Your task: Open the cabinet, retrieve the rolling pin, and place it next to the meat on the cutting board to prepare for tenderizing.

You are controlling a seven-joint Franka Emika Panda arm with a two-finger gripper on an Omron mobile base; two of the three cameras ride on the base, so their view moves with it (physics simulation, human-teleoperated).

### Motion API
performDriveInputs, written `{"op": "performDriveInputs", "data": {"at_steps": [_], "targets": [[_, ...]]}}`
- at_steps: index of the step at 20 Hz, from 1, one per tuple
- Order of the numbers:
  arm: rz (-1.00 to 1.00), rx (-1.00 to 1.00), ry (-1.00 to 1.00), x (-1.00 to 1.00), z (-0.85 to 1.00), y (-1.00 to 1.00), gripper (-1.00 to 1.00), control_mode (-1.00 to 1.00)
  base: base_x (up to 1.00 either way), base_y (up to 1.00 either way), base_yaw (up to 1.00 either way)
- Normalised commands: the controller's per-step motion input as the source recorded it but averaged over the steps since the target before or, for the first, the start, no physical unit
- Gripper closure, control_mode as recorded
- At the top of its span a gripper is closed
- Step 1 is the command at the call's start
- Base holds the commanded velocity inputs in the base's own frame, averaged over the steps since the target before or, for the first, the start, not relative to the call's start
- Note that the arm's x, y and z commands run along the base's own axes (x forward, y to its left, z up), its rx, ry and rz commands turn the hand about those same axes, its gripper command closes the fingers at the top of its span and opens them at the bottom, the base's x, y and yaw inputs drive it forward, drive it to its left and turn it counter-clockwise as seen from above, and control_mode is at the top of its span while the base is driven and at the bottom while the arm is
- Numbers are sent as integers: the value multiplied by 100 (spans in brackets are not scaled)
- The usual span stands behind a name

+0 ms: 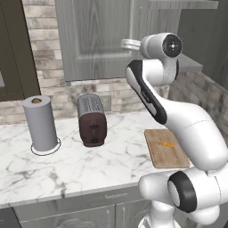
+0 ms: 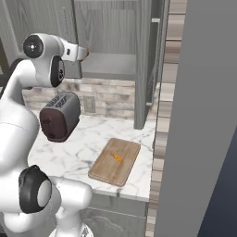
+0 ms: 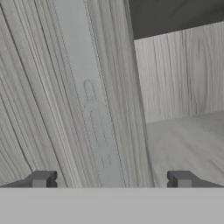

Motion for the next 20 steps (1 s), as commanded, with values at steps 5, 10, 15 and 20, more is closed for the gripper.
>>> {"op": "performDriveInputs", "data": {"at_steps": [5,10,15,20], "targets": [[1,0,1,27,0,0,-100,-100,0,0,0],[0,0,0,26,0,1,100,-100,0,0,0],[0,0,0,9,0,11,100,-100,0,0,0],[0,0,-1,0,0,5,100,-100,0,0,0]]}}
